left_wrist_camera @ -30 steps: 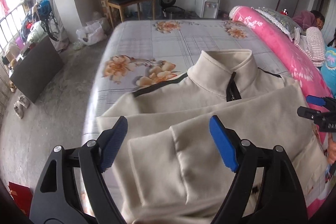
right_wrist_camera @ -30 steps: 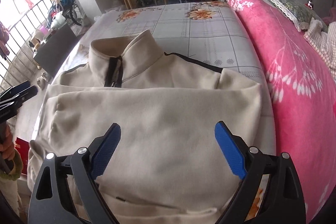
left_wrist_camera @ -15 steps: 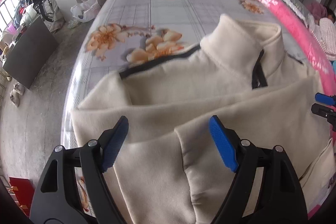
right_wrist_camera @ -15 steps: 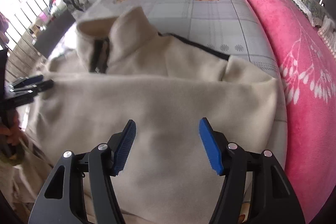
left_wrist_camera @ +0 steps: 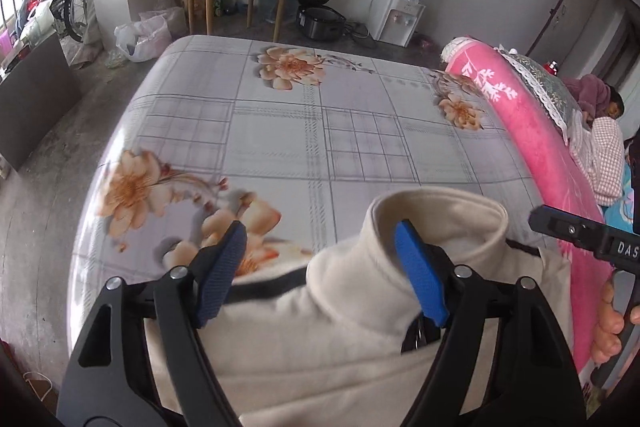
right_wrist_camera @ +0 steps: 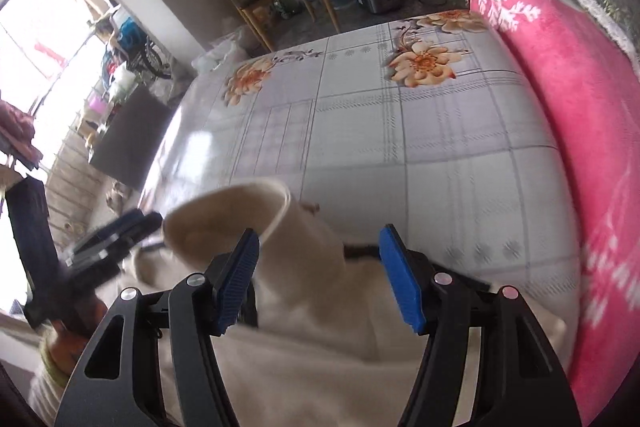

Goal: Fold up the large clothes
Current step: 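Move both tools to the jacket collar and close them on it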

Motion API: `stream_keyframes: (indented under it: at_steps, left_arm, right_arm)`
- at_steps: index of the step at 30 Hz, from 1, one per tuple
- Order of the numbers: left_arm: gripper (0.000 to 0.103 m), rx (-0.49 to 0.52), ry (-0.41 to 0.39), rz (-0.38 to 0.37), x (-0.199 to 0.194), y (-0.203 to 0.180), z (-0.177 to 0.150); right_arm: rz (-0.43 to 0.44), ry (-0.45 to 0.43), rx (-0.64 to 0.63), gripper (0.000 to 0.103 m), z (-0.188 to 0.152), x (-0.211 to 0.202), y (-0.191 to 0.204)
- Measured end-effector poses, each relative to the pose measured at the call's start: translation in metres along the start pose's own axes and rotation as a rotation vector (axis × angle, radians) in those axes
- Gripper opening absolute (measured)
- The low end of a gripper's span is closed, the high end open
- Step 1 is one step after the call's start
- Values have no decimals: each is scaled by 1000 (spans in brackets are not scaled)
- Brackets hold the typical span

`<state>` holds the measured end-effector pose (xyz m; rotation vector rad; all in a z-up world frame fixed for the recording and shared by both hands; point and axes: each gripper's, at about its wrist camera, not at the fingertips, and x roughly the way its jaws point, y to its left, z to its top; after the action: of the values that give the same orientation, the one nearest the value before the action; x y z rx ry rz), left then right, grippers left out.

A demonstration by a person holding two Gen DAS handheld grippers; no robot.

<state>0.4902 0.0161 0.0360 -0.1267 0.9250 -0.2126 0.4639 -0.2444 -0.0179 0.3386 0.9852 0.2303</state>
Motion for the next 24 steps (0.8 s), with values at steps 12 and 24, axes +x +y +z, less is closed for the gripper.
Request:
stream_keyframes:
  at_steps: [12, 24]
  left_arm:
    - [42, 216, 50, 139, 44, -30, -4]
    - [8, 447, -73, 133, -33, -77, -48]
  right_arm:
    - [-36, 97, -7, 28, 27, 69, -1]
    - [-88, -13, -304, 5, -22, -7, 45]
